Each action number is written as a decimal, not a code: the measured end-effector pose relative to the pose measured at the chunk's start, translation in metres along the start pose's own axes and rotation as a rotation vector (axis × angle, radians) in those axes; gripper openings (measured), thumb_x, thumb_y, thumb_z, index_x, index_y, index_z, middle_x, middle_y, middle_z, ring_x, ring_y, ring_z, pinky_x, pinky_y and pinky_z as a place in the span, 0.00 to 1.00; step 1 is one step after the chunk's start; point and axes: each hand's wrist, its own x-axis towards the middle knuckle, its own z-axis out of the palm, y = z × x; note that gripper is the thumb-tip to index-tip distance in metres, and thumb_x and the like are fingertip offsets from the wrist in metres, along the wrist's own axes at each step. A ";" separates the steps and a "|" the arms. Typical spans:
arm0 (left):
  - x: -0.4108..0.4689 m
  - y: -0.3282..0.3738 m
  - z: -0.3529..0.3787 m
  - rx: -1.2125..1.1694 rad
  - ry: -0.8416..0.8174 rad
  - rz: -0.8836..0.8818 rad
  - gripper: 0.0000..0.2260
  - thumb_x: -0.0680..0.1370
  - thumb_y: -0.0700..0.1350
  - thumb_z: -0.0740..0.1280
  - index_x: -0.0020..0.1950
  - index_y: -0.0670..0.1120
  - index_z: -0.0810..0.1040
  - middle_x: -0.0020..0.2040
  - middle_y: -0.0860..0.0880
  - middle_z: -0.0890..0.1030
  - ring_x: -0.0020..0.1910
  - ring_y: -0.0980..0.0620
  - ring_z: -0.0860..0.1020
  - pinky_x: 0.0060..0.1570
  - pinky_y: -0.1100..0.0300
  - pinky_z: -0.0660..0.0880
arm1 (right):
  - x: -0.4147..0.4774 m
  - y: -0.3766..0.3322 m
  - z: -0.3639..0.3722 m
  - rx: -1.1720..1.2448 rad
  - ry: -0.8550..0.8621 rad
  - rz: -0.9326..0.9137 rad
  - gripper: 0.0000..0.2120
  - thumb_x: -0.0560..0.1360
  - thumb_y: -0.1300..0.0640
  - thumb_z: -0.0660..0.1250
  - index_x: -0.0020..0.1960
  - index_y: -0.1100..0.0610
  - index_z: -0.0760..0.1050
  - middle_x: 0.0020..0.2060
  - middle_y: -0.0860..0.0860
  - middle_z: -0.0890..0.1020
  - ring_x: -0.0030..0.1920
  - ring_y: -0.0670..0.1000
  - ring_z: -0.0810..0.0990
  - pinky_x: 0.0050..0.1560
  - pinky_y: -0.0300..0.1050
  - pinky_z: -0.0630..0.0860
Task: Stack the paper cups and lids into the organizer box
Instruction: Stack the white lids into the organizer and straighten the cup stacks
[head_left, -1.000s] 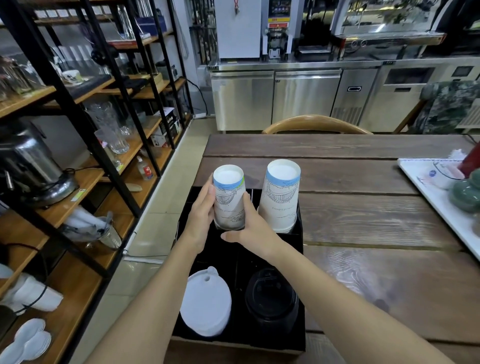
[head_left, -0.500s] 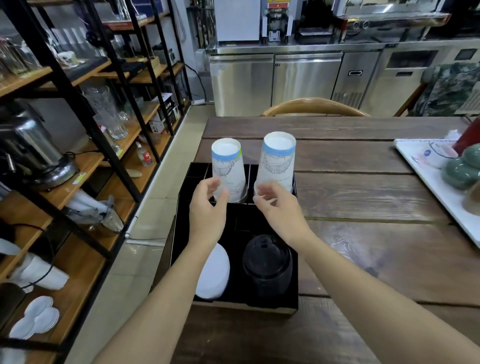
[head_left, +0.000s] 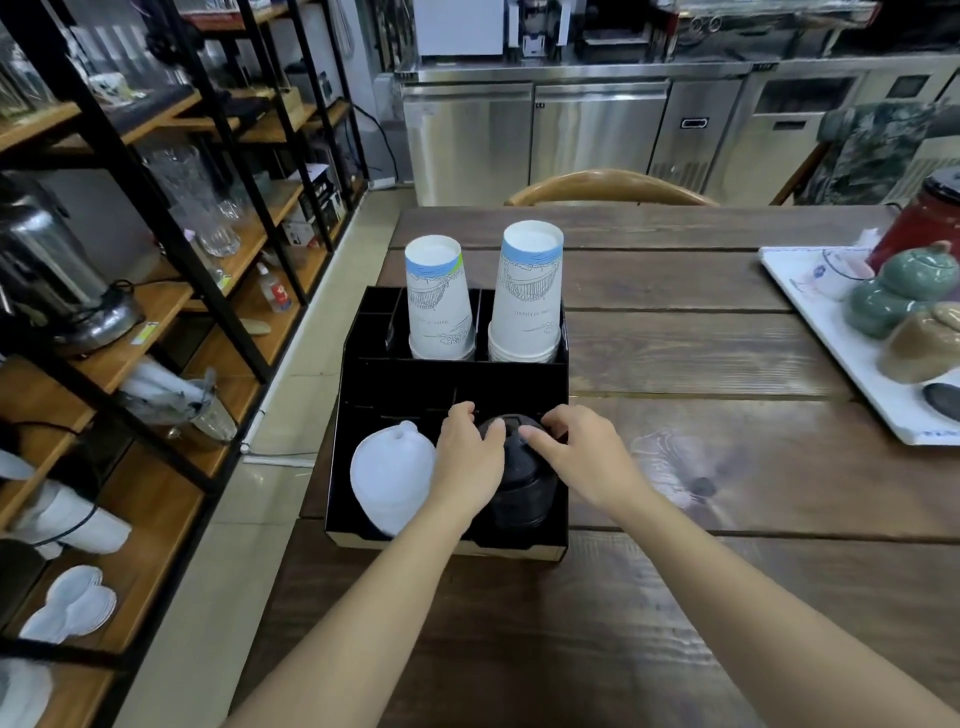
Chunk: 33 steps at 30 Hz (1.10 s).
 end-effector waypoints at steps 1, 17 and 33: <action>-0.001 -0.002 0.001 0.009 -0.017 -0.012 0.23 0.79 0.48 0.58 0.72 0.45 0.59 0.71 0.45 0.66 0.68 0.47 0.67 0.64 0.55 0.66 | -0.002 0.001 0.000 0.007 -0.012 0.000 0.18 0.75 0.46 0.64 0.55 0.59 0.76 0.49 0.55 0.79 0.50 0.55 0.77 0.48 0.46 0.72; -0.013 -0.024 0.018 -0.132 0.001 0.123 0.16 0.78 0.49 0.63 0.65 0.47 0.70 0.57 0.51 0.77 0.56 0.54 0.75 0.48 0.68 0.70 | -0.013 0.008 0.006 0.214 -0.154 0.135 0.20 0.78 0.56 0.60 0.69 0.56 0.66 0.46 0.57 0.79 0.23 0.49 0.78 0.20 0.41 0.76; -0.005 -0.015 -0.002 0.116 -0.042 0.160 0.21 0.78 0.54 0.60 0.68 0.46 0.68 0.65 0.47 0.73 0.63 0.49 0.72 0.61 0.56 0.69 | 0.005 0.005 -0.013 -0.157 -0.098 -0.084 0.24 0.74 0.42 0.61 0.64 0.56 0.71 0.58 0.54 0.79 0.58 0.56 0.77 0.50 0.48 0.72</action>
